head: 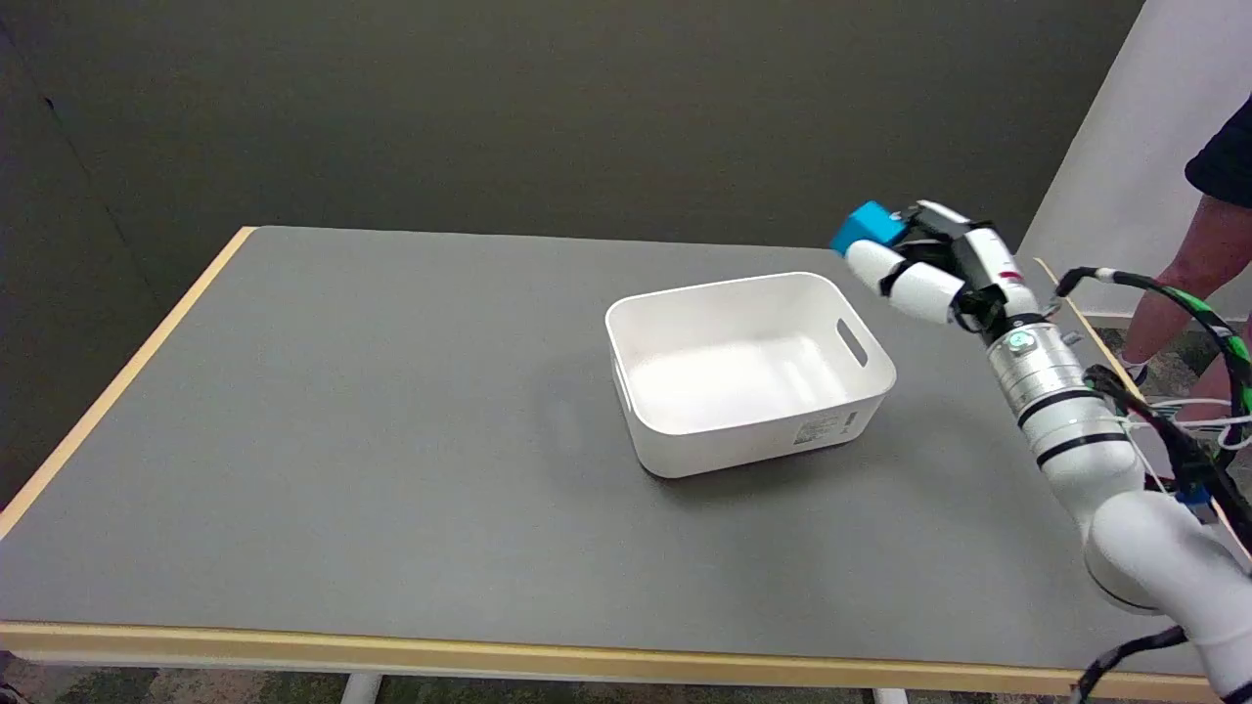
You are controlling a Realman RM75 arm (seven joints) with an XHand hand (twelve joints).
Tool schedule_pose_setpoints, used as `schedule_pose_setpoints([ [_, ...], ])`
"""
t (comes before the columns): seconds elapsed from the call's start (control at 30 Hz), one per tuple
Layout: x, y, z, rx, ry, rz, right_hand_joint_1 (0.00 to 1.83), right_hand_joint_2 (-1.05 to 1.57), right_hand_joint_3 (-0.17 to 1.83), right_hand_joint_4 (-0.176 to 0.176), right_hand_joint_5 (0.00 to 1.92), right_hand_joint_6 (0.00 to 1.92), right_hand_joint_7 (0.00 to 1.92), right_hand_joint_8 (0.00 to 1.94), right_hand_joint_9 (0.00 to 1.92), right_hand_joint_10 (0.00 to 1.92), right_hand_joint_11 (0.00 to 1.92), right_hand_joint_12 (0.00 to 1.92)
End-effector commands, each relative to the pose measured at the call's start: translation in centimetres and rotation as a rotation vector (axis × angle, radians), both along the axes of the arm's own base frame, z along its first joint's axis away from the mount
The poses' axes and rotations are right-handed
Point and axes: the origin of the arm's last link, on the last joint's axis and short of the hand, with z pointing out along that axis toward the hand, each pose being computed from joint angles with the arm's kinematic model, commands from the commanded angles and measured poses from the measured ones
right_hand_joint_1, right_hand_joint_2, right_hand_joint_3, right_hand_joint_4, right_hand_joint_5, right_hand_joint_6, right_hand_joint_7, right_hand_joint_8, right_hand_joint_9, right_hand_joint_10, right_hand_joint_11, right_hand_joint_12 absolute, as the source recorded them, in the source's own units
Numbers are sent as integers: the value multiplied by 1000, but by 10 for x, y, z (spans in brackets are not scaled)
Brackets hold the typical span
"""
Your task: Place blue wooden cube into white box.
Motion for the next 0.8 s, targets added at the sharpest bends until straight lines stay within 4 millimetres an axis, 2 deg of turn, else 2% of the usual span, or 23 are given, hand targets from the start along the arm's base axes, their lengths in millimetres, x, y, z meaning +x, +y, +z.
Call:
schedule_pose_setpoints([
  [0.03,-6,3,-64,441,154,-199,887,902,797,176,722,1625,984,1888,994,1921,831,1921],
  [0.2,-39,-9,-60,434,268,-290,888,920,751,176,720,1601,976,1934,1014,1921,812,1921],
  [0.33,-44,-13,-58,423,474,-317,888,932,720,176,719,1587,964,1941,1022,1921,786,1921],
  [0.4,-43,-15,-57,417,509,-315,886,942,702,176,715,1584,952,1941,1020,1921,767,1921],
  [0.43,-37,-15,-49,384,546,-302,885,945,697,176,714,1583,947,1941,1018,1921,761,1921],
  [0.47,-13,-9,-17,246,701,-275,882,954,682,176,709,1583,929,1941,1009,1921,744,1921],
  [0.5,-38,-20,-51,383,524,-284,879,964,665,176,703,1584,908,1941,998,1921,725,1921],
  [0.67,-25,-27,-41,312,511,-197,869,989,629,176,688,1589,877,1941,991,1921,686,1921],
  [0.73,-20,-28,-39,297,505,-168,850,1047,535,176,657,1593,782,1941,949,1921,555,1921],
  [0.8,-15,-29,-36,273,452,-128,512,665,937,16,84,317,313,622,370,921,167,1342],
])
